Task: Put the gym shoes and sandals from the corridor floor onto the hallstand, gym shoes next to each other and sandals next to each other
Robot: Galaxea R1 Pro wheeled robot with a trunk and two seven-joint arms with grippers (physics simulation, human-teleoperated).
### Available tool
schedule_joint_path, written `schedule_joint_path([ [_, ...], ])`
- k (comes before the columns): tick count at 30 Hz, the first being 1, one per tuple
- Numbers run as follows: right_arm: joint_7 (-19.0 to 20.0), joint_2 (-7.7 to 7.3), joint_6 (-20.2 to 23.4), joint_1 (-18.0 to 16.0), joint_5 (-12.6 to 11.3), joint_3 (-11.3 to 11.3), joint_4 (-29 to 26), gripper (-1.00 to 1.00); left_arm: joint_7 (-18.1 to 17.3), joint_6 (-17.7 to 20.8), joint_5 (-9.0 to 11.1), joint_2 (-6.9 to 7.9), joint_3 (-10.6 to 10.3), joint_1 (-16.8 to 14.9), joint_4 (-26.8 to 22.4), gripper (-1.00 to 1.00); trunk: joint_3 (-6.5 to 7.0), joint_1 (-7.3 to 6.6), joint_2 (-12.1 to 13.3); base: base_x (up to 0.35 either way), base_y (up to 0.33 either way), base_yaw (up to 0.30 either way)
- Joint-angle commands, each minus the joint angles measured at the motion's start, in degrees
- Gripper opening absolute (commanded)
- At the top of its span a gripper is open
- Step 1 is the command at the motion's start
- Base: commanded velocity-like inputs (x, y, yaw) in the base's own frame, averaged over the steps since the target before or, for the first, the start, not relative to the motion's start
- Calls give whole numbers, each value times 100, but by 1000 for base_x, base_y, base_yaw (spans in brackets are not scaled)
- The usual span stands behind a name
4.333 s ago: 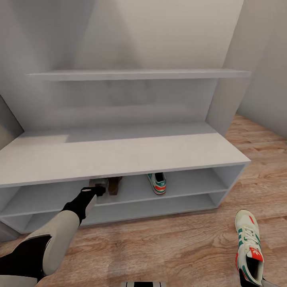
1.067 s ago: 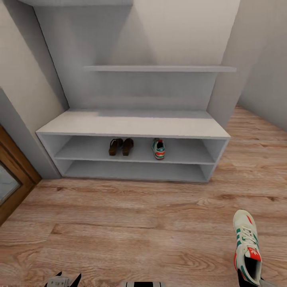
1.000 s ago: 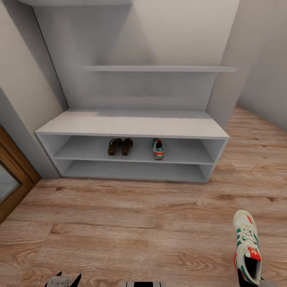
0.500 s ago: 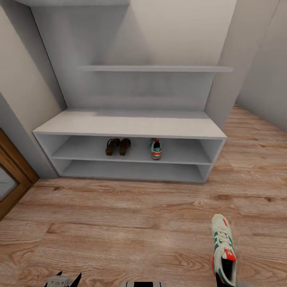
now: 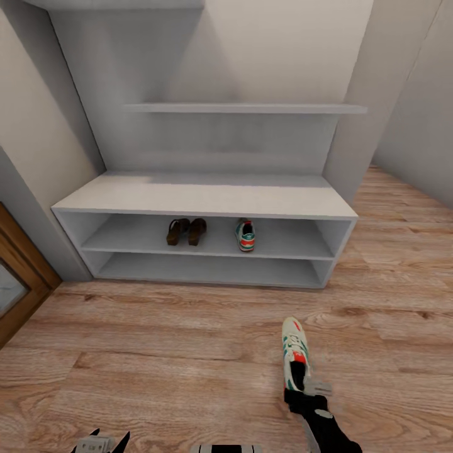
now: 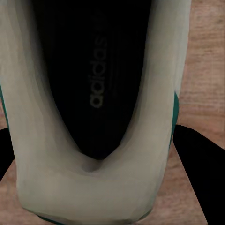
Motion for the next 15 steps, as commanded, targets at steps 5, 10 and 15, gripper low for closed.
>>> schedule_joint_path([
  [5, -605, 139, 799, -785, 124, 218, -24, -100, -62, 9, 46, 1, 8, -2, 6, 100, -5, -1, -2, 0, 0, 0],
  [10, -1089, 139, 1488, -1771, 122, 385, 115, -100, -78, 9, 16, 10, -18, -5, -42, 100, -5, -1, -2, 0, 0, 0],
  [15, -1417, 139, 1749, -2333, 104, 403, 86, -100, -1094, 32, -75, 78, -52, -18, -57, 100, -5, -1, -2, 0, 0, 0],
])
